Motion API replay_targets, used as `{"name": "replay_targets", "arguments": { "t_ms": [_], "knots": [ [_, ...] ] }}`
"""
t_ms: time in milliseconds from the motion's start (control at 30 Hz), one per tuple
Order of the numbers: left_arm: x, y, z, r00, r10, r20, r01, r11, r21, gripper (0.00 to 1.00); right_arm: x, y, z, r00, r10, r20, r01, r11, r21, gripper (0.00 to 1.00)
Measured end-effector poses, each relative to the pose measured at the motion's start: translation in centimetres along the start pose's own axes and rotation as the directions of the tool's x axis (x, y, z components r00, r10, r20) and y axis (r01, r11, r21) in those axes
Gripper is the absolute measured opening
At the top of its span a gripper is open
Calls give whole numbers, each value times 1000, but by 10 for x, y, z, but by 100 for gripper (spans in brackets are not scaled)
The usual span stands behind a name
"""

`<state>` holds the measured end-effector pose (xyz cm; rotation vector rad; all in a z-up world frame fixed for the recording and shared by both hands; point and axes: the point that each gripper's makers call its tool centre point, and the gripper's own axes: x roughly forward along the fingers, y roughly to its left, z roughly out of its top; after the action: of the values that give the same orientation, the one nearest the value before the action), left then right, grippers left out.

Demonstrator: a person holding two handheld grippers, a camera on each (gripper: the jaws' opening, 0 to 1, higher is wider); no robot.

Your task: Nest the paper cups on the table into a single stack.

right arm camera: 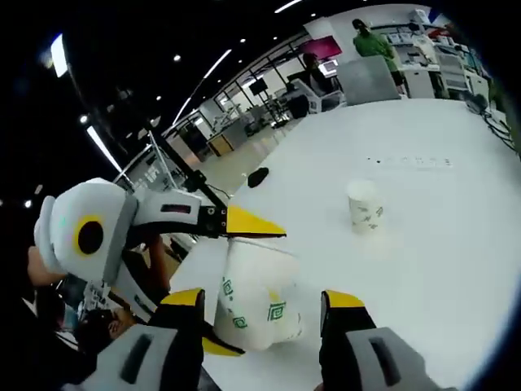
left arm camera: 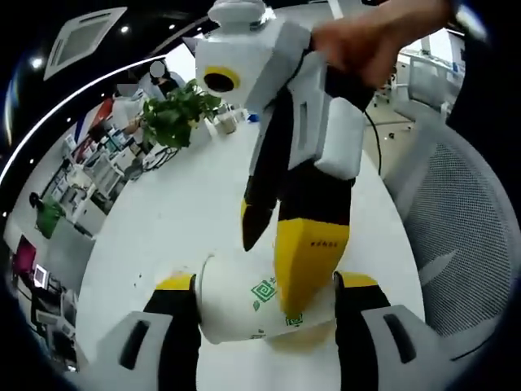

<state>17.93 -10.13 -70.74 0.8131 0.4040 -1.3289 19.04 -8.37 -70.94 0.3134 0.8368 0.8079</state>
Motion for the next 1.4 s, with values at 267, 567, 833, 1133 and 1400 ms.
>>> {"name": "replay_targets", "arguments": {
  "t_ms": [267,567,833,1133,1400],
  "knots": [
    [-2,-1,5,1000,1,31,-2,1000,29,66,12,8,1,999,45,-14,-44,998,44,56],
    [-3,-5,4,999,-2,34,0,998,56,66,19,15,1,998,57,-3,-57,996,76,42],
    [-17,-7,-2,1000,-2,22,2,1000,12,61,25,14,3,999,43,5,-43,999,34,39],
    [-40,-2,-7,999,6,48,-1,995,-99,57,17,15,8,1000,0,23,2,998,-62,39],
    [-49,-9,-23,999,-34,5,34,997,-73,41,32,19,2,999,-22,-36,9,945,-327,39]
  ]
}}
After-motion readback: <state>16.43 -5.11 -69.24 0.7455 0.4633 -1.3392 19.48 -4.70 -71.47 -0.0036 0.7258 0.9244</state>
